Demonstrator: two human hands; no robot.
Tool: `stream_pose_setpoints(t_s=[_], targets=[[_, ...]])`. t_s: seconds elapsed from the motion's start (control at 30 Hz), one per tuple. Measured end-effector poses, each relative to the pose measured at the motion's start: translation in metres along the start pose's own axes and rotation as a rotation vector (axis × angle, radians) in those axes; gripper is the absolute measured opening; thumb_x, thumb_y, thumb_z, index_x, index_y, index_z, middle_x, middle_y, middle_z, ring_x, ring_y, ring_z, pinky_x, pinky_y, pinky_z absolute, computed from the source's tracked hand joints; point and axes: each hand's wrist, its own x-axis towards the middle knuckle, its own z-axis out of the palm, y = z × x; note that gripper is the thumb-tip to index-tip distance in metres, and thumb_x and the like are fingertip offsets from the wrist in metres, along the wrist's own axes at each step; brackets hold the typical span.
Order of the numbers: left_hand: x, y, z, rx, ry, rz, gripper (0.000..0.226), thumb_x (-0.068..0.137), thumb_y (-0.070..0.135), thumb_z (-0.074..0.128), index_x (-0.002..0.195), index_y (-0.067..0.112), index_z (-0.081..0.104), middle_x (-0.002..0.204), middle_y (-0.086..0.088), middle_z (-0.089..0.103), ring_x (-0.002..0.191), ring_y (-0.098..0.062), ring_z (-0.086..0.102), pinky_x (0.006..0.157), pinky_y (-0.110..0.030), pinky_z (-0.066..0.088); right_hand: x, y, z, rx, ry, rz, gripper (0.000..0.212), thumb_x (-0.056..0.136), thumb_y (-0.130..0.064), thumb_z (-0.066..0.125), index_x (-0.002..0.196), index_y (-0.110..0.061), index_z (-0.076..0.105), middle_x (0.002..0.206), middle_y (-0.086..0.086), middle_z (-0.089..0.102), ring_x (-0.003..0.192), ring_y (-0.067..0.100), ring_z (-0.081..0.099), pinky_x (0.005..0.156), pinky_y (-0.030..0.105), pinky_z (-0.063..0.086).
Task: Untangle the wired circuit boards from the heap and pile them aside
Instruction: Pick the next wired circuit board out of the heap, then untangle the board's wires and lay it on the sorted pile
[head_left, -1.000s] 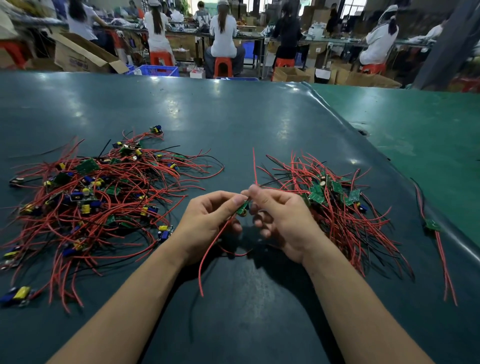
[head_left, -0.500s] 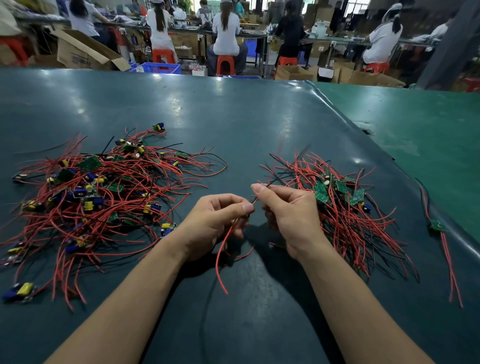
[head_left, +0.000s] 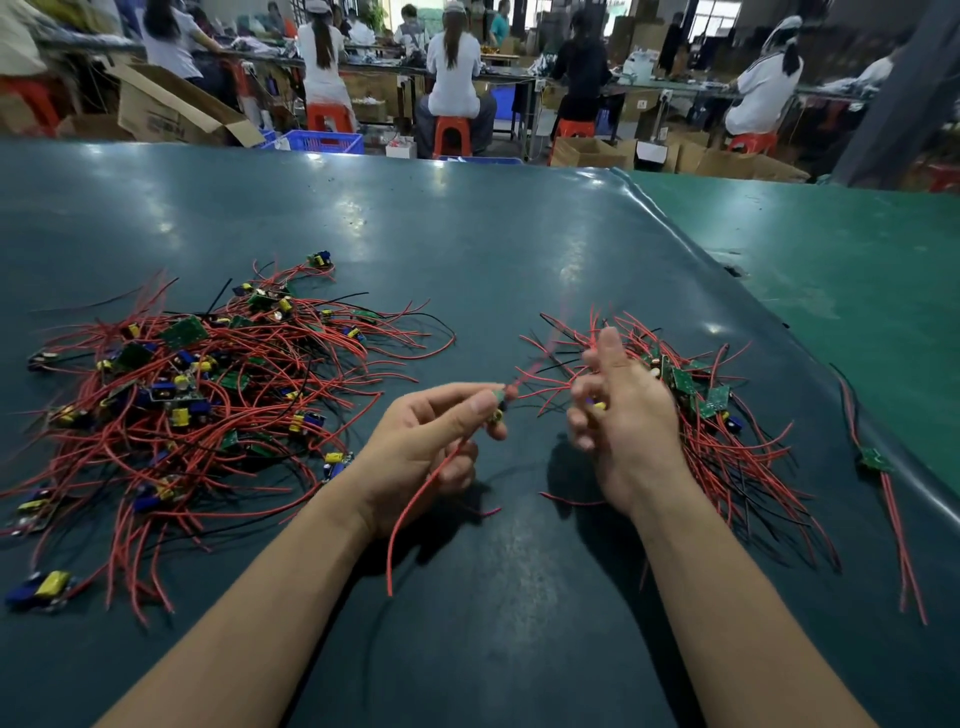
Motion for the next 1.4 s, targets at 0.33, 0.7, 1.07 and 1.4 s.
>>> stream_pose_setpoints(t_s=[0.33, 0.7, 1.07, 1.4], targets=[[0.003, -0.001, -0.007, 0.087, 0.071, 0.044, 0.019, 0.072, 0.023, 0.074, 0.089, 0.016, 0.079, 0.064, -0.004, 0.064, 0.047, -0.009, 0.055, 0.044, -0.016, 0.046, -0.024, 0.002, 0.007, -0.338, -0.5, 0.153, 0.034, 0.091, -0.043, 0.061, 0.066, -0.02, 0.066, 0.05, -0.003, 0.049, 0.033, 0.009, 0.039, 0.035, 0.012, 0.025], [0.005, 0.009, -0.018, 0.27, 0.337, 0.237, 0.012, 0.08, 0.011, 0.068, 0.089, 0.013, 0.076, 0.075, -0.006, 0.074, 0.062, -0.011, 0.063, 0.066, -0.019, 0.054, -0.011, -0.007, 0.001, -0.102, 0.03, -0.251, 0.033, 0.094, -0.021, 0.063, 0.062, -0.012, 0.062, 0.045, -0.001, 0.052, 0.03, 0.01, 0.039, 0.034, 0.013, 0.024], [0.012, 0.001, -0.016, 0.451, 0.606, 0.334, 0.005, 0.088, 0.007, 0.069, 0.087, 0.01, 0.074, 0.064, 0.004, 0.07, 0.055, -0.005, 0.059, 0.057, -0.016, 0.05, -0.008, -0.007, 0.002, 0.222, 0.394, -0.137, 0.031, 0.1, -0.036, 0.054, 0.087, -0.01, 0.062, 0.069, 0.003, 0.071, 0.039, 0.012, 0.057, 0.033, 0.016, 0.034], [0.005, -0.003, -0.019, 1.385, 0.758, 0.732, 0.016, 0.086, 0.013, 0.065, 0.099, 0.012, 0.074, 0.091, -0.002, 0.069, 0.087, -0.025, 0.057, 0.083, -0.037, 0.045, -0.015, 0.01, 0.016, -0.045, 0.135, -0.083, 0.022, 0.1, -0.016, 0.052, 0.085, -0.008, 0.065, 0.062, 0.0, 0.065, 0.039, 0.01, 0.051, 0.033, 0.017, 0.035]])
